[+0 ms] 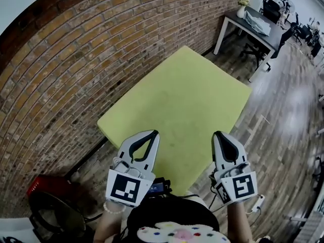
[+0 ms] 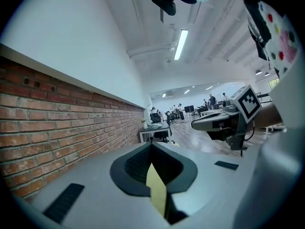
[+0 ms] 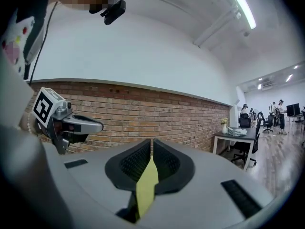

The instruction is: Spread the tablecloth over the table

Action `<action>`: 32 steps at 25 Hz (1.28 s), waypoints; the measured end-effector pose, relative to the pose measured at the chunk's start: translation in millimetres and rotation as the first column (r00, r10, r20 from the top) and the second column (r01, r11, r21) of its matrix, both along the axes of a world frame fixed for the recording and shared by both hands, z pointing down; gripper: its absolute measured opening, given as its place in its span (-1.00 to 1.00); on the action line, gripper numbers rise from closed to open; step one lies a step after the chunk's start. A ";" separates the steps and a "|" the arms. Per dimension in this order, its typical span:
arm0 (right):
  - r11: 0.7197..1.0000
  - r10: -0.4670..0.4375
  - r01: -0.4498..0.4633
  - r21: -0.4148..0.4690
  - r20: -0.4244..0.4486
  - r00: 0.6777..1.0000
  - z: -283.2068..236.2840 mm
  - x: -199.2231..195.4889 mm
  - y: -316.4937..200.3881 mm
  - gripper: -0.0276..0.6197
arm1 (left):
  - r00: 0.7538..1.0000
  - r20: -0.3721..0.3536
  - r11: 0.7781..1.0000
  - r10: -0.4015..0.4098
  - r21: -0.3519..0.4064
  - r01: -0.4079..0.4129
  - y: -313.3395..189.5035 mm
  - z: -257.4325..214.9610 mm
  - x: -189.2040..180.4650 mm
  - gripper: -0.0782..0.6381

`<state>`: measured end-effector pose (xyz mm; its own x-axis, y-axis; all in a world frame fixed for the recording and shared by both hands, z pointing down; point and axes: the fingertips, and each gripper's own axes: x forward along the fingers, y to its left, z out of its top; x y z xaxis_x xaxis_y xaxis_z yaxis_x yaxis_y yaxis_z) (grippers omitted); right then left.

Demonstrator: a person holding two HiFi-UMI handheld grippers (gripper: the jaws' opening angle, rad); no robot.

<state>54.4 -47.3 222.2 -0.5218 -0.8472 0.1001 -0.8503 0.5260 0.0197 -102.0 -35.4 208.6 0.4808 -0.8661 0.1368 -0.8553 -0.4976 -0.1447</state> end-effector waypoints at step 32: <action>0.999 -0.044 0.044 -0.007 -0.049 0.998 -0.4 -17.4 10.7 -0.79 | 1.000 -0.006 1.000 -0.013 -0.015 0.013 4.9 2.0 -4.8 -0.74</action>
<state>37.0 -36.6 221.7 -0.5529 -0.8228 0.1316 -0.8244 0.5631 0.0576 -106.8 -30.4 210.6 0.4701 -0.8702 0.1473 -0.8625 -0.4884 -0.1324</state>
